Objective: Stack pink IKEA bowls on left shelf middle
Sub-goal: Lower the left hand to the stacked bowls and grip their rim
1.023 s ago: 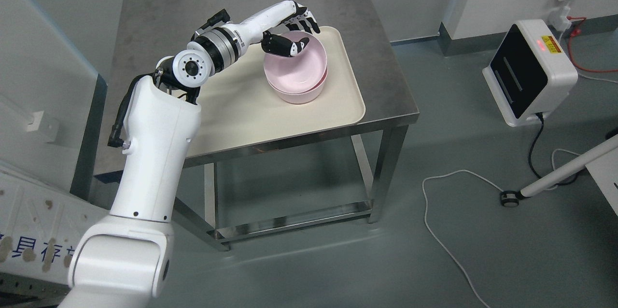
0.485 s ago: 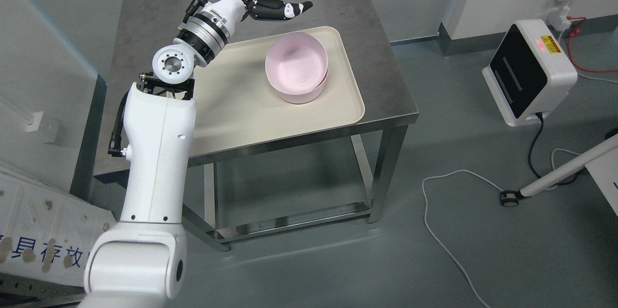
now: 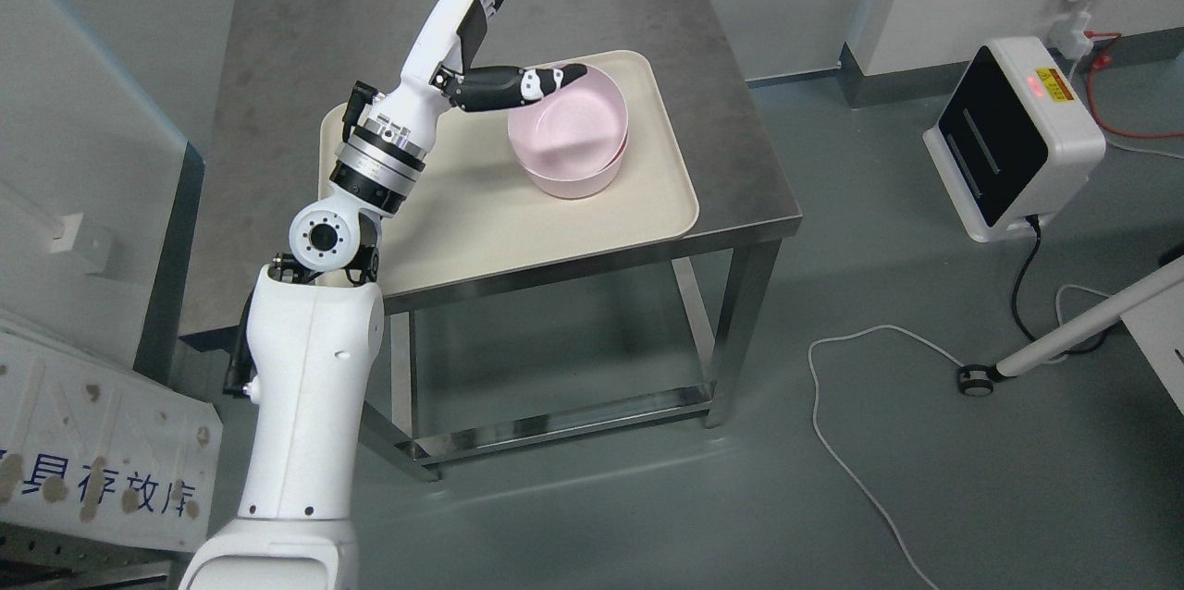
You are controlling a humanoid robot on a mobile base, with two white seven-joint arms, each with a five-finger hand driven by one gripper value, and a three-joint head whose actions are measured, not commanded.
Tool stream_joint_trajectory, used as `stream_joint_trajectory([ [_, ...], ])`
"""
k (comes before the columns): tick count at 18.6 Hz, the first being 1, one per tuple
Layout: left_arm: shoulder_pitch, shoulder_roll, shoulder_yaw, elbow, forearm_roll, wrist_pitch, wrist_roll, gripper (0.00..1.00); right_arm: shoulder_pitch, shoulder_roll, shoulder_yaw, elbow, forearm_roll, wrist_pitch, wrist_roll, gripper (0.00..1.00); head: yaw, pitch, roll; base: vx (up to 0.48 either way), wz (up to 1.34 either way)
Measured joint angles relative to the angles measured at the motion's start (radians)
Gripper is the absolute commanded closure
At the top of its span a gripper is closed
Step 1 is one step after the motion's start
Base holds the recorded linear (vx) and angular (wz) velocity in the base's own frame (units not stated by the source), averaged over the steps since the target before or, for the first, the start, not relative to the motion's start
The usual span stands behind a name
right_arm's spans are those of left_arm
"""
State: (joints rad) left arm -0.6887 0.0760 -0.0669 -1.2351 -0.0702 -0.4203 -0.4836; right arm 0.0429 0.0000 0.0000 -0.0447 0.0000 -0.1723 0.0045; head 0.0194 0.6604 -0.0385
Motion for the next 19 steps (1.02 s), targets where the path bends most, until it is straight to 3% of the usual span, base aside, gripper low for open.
stream_joint_trajectory([
  [9, 0.112, 0.119, -0.059, -0.084, -0.268, -0.029, -0.001, 0.11, 0.0, 0.0, 0.0, 0.0, 0.0, -0.003, 0.0, 0.0, 0.0, 0.0, 0.0, 0.0, 0.0],
  [19, 0.067, 0.177, -0.146, -0.131, -0.456, 0.017, -0.1, 0.25, 0.0, 0.0, 0.0, 0.0, 0.0, -0.004, 0.0, 0.0, 0.0, 0.0, 0.0, 0.0, 0.0],
])
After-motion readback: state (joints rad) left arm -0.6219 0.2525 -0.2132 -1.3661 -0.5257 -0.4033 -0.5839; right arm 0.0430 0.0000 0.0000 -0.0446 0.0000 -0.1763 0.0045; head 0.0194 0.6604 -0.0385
